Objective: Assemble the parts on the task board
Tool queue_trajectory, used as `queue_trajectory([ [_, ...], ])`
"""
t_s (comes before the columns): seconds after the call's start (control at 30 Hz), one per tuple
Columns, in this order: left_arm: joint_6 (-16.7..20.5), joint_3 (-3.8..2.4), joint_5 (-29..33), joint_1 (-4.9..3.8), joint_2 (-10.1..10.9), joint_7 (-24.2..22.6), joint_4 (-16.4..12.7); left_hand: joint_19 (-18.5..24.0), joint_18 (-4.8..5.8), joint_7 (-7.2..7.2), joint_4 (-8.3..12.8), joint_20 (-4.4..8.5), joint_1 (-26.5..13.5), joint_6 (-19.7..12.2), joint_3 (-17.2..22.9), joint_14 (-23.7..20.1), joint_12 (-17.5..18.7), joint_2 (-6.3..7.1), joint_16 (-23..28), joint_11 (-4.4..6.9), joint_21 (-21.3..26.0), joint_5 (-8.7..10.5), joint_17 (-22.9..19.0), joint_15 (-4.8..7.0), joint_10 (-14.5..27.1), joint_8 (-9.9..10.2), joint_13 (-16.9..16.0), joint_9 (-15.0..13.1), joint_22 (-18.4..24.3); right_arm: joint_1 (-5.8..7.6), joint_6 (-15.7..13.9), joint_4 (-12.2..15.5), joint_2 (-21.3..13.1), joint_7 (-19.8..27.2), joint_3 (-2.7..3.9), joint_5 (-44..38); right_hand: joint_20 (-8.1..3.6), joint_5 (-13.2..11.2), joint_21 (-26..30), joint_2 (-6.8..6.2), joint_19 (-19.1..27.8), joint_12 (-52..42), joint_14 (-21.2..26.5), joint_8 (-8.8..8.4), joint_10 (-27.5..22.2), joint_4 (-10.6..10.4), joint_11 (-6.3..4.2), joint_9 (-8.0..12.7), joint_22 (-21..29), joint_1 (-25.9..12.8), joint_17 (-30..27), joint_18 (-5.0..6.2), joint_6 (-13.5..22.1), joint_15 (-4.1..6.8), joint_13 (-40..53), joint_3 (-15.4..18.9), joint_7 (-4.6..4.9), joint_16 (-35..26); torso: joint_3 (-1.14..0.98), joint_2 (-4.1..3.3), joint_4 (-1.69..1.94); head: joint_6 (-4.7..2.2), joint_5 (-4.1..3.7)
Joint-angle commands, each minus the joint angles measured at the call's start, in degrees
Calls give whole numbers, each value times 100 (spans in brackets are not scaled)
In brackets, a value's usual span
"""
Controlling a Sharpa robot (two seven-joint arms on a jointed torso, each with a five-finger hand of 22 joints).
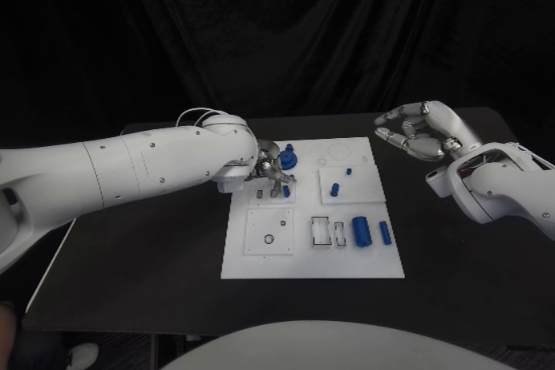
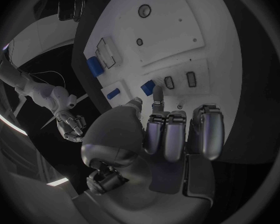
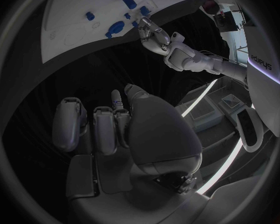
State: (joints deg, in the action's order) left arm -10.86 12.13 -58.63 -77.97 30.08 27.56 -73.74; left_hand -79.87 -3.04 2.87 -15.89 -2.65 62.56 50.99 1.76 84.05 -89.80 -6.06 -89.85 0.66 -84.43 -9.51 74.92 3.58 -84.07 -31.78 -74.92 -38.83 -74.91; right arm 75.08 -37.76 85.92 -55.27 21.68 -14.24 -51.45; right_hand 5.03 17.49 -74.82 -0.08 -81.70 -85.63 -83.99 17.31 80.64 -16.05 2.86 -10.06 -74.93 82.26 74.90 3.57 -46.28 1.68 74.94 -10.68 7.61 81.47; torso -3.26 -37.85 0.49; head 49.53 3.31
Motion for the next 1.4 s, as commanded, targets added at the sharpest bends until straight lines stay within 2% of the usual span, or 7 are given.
queue_trajectory([
  [0.03,-64,-6,-1,25,-17,-59,7,36,-20,-6,19,0,26,63,-5,595,-20,17,-15,45,21,-19,1508,35,-593,42,-1508,-13,-210,-14,33,-8,3,-95,4,-13,-13,23,-6,6,-37,-2,-348,19,23,9,11,9,-503,52,835,55,-46,-49,555,-34,10,31,-5,8,2,13,-4],
  [0.37,-52,-6,-1,62,-28,-99,3,65,-30,-12,34,6,43,90,-2,595,-20,15,-15,53,46,-24,1508,42,-593,87,-1508,-27,-169,-14,47,-24,14,-112,4,-16,-13,29,-3,5,-37,-1,-348,16,21,10,12,14,-502,55,833,56,-45,-49,552,-38,11,29,-7,13,-5,29,2],
  [0.8,-114,-6,-1,86,-68,-135,43,82,-39,-16,141,21,161,146,54,595,-20,6,-15,61,88,-106,1508,54,-593,278,-1508,-68,-131,-15,71,-43,31,-140,4,-19,-12,56,4,7,-37,-1,-347,11,23,27,12,25,-499,80,824,58,-44,-49,551,-57,11,20,-14,13,-10,47,31],
  [1.2,-192,-6,-1,105,-107,-133,86,91,-45,-23,302,29,312,192,176,595,-20,-3,-15,68,125,-194,1508,61,-593,471,-1508,-118,-104,-18,83,-60,37,-155,4,-19,-11,203,14,1,-42,1,-349,2,24,68,15,61,-501,140,818,61,-55,-50,544,-117,16,16,-14,5,-4,47,26],
  [1.4,-206,-6,-1,117,-110,-125,98,93,-48,-32,436,36,412,233,301,595,-20,6,-15,75,148,-294,1508,67,-593,594,-1508,-160,-93,-20,90,-64,38,-166,4,-19,-10,393,23,-14,-43,3,-348,-6,21,102,17,94,-505,185,809,62,-63,-51,537,-179,20,8,-15,7,-1,47,6],
])
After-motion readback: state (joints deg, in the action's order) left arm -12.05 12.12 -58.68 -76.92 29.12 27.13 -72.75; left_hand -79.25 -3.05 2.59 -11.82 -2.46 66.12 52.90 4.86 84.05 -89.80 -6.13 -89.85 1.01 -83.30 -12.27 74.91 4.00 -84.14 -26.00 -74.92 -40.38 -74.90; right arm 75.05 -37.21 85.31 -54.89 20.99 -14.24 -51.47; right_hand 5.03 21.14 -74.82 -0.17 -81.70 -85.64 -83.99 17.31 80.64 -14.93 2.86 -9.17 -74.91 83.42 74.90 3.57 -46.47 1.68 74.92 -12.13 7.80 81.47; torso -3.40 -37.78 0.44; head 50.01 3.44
